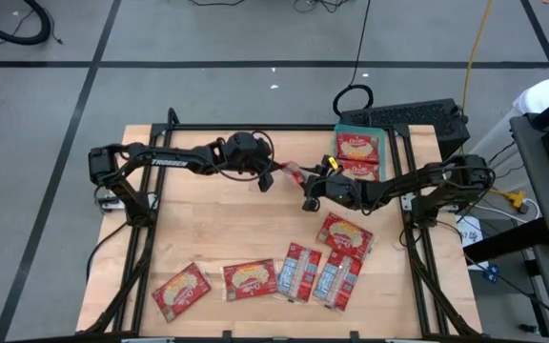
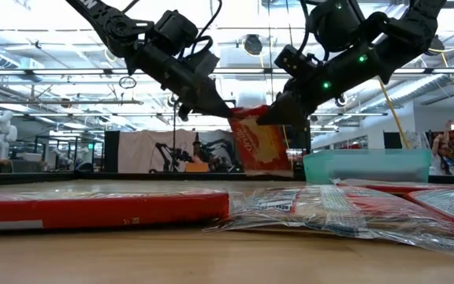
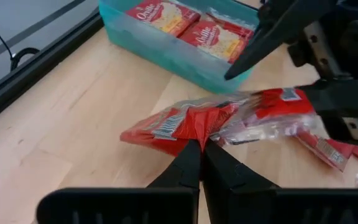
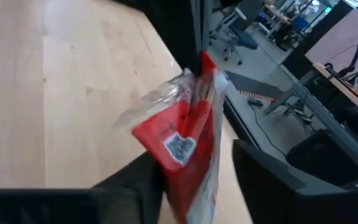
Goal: Sort popcorn bags into baskets
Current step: Put the red popcorn bag into the green bin
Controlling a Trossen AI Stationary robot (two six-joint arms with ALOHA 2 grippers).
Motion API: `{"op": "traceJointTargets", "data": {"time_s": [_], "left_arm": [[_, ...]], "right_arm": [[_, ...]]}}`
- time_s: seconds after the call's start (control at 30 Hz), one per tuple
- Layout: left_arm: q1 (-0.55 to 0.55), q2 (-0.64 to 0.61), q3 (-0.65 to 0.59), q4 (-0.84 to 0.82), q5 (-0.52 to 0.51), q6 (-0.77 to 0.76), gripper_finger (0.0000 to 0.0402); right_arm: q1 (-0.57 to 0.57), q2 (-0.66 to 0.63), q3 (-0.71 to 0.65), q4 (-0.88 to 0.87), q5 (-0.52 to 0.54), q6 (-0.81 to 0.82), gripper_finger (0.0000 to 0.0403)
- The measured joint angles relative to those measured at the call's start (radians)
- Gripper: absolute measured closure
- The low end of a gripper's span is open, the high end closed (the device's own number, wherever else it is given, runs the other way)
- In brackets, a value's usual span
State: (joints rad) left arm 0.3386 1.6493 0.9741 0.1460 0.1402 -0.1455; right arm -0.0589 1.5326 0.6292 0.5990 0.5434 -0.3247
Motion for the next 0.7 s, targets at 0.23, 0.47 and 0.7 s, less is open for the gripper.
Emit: {"op": "traceJointTargets", "data": {"time_s": [0.23, 0.47, 0.7], "left_arm": [[-0.017, 0.000, 0.000, 0.033, -0.001, 0.006, 0.0368], [-0.022, -0.017, 0.000, 0.012, -0.001, 0.102, 0.0290], [0.009, -0.121, 0.000, -0.162, -0.062, 0.151, 0.0218]], "right_arm": [[-0.008, 0.000, -0.001, -0.021, -0.049, 0.024, 0.0367], [-0.020, -0.007, -0.001, -0.019, -0.048, 0.018, 0.0375], [-0.033, -0.055, -0.008, -0.033, -0.051, 0.080, 0.0393]]}}
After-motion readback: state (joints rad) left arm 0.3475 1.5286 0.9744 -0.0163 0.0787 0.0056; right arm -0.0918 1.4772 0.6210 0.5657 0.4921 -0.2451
